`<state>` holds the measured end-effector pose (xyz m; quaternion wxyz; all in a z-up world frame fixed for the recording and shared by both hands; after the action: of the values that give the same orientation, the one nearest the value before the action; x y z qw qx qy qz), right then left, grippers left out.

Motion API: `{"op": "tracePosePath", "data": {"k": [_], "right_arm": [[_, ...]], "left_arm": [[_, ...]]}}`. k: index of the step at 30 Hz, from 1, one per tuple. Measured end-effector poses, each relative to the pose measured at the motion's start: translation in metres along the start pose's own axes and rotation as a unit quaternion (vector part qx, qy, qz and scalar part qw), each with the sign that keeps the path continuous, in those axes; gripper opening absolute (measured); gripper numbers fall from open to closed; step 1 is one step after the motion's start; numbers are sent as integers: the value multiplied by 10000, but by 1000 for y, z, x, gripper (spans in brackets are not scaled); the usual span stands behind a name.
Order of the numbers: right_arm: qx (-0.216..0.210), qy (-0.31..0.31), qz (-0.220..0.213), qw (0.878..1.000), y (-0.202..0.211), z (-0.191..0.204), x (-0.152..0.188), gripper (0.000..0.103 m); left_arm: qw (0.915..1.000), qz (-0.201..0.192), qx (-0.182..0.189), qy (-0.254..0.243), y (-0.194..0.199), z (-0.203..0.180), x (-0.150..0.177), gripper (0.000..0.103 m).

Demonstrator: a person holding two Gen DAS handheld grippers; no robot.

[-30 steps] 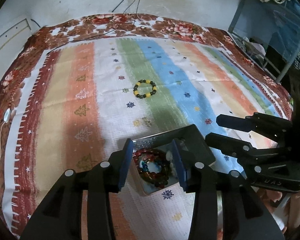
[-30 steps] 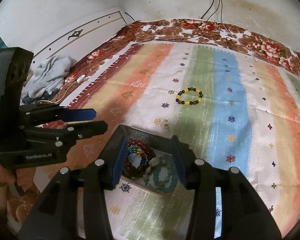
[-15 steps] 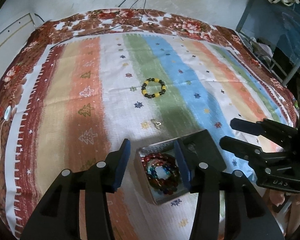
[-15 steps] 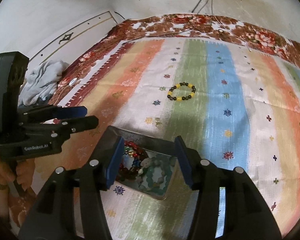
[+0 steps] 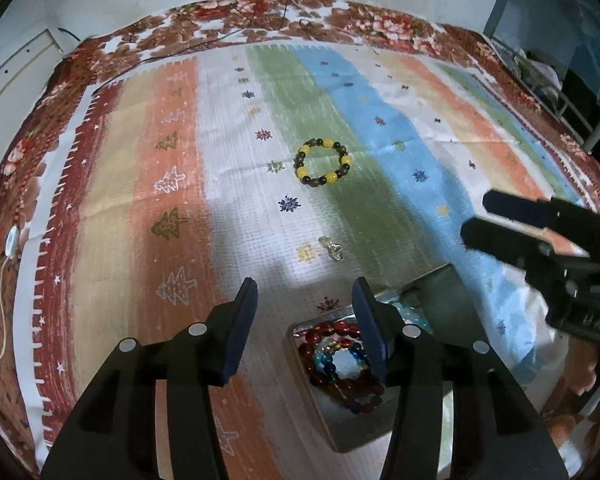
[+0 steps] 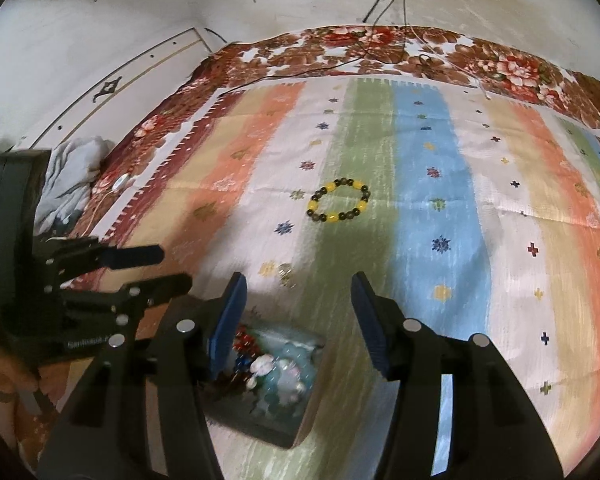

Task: Organize jewelry
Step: 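Move both open tools toward the gold charm and yellow-black bracelet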

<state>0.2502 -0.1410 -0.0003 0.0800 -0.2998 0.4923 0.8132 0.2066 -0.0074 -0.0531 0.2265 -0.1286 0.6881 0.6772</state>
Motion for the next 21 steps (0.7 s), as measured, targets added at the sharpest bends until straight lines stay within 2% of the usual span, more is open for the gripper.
{"op": "tracePosePath", "data": {"k": [11, 21], "right_arm": [[58, -70, 123, 9999, -17, -15, -11, 55], [11, -289, 257, 9993, -41, -34, -28, 55]], "left_arm": [[9994, 235, -127, -231, -28, -7, -16, 53], [9985, 509, 18, -223, -52, -11, -25, 56]]}}
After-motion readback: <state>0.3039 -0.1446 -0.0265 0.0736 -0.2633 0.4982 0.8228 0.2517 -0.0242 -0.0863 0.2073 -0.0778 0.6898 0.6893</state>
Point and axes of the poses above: each gripper's, at about its wrist camera, not at the fingertips, and y roughly against the way its jaws point, z to its left, x to its underside, the point moved 2 cm from there along -y, roughly the way its jaws point, and after that the axes turned 8 degrees about -x, right-handed, at the moved point
